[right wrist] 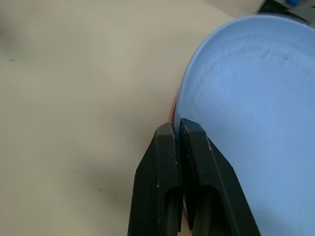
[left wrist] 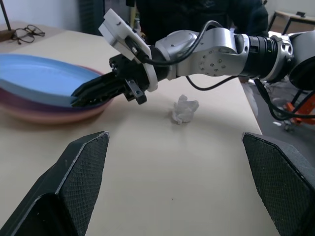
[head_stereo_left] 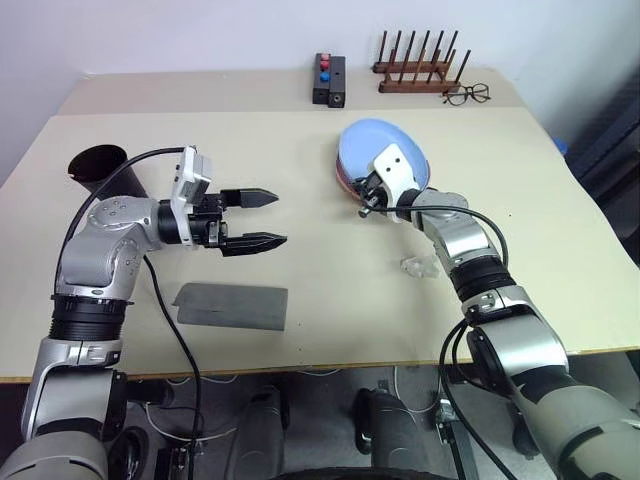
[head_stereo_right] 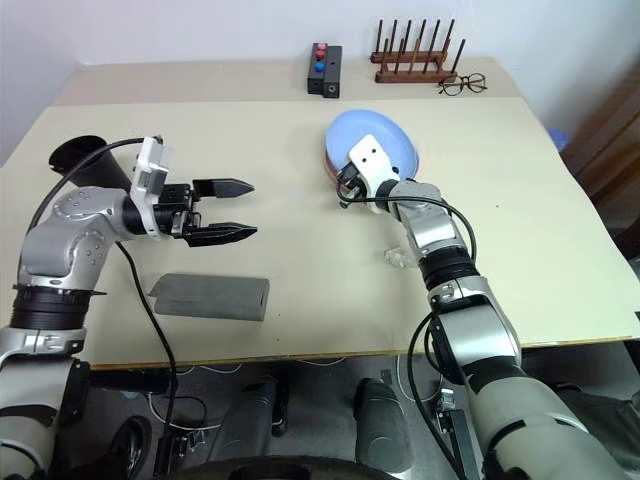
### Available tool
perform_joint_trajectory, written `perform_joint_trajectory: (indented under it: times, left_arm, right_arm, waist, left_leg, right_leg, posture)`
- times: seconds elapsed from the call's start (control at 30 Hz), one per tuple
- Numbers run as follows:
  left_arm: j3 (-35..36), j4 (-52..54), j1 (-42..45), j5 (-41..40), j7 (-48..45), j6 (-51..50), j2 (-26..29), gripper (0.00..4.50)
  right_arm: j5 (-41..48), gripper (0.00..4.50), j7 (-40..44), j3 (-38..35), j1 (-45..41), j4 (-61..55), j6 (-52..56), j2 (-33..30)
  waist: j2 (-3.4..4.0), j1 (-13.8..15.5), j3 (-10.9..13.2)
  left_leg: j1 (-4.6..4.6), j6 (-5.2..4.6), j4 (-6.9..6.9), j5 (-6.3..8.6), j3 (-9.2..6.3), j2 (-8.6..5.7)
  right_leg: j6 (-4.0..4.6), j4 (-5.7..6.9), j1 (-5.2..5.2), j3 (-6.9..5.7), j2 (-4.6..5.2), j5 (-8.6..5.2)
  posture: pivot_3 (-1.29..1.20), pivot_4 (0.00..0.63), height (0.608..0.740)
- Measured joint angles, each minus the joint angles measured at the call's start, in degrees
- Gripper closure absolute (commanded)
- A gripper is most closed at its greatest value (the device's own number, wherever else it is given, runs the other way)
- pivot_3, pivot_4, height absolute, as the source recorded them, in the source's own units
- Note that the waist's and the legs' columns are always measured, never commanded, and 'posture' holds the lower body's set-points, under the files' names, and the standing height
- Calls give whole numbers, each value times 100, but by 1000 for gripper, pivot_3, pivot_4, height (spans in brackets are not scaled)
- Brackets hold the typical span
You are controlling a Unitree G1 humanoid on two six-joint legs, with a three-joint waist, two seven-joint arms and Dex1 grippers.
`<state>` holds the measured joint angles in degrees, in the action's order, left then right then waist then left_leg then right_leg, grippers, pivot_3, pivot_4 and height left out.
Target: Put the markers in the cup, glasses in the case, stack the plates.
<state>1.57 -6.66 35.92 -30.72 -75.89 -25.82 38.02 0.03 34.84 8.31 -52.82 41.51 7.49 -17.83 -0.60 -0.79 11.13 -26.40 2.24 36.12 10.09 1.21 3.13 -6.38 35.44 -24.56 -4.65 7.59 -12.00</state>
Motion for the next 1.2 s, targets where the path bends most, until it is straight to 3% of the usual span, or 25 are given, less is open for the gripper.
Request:
perform_joint_trajectory:
  times: [0.07,0.17,0.4,0.63,0.77,0.9,1.03,1.2]
  left_arm:
    - [1,2,-1,-1,9,0,4,0]
    - [0,2,-3,-1,15,0,2,0]
    - [0,-12,-1,-2,-10,4,-1,0]
    - [-1,-13,4,-10,-23,10,5,0]
    - [0,2,-3,-41,-45,13,14,0]
    - [3,-19,-30,-59,-67,21,-9,0]
    - [-20,-45,-13,-60,-114,48,-117,0]
    - [-23,-168,13,-49,-163,114,-124,0]
  right_arm:
    - [-36,4477,21,10,0,0,-11,-1]
    - [33,3519,104,-61,0,-4,100,-1]
    - [98,62,235,-229,1,-326,384,-160]
    - [953,22,554,-1017,559,-2118,956,-633]
    - [1716,22,809,-1541,1282,-3452,2284,-1383]
    - [2185,22,1088,-1402,2004,-4949,4295,-2545]
    - [2390,22,1102,-1057,2485,-5792,5197,-2869]
    - [2229,22,869,-489,2927,-5836,5355,-2883]
  waist:
    - [0,-3,0]
    - [0,-9,0]
    - [1,-9,1]
    - [1,32,1]
    - [1,36,1]
    - [1,8,0]
    - [2,2,-1]
    - [2,38,-1]
  left_leg:
    - [0,0,-1,0,0,0]
    - [1,0,-1,0,0,0]
    - [1,0,-2,0,0,0]
    - [-1,0,0,0,0,-1]
    - [0,0,2,0,0,0]
    - [4,0,0,1,0,2]
    - [8,0,3,1,-1,6]
    - [-3,0,10,1,0,1]
  right_leg:
    - [0,0,0,0,0,0]
    - [0,0,0,0,0,0]
    - [0,0,0,0,0,0]
    - [-1,-2,2,0,1,0]
    - [0,-2,3,0,2,-1]
    - [14,-2,1,0,2,-8]
    - [21,-1,2,0,0,-11]
    - [23,-15,3,0,4,-11]
  posture:
    - [0,150,740]
    - [0,150,740]
    - [0,150,740]
    - [0,150,740]
    - [0,150,740]
    - [0,150,740]
    - [0,150,740]
    - [0,150,740]
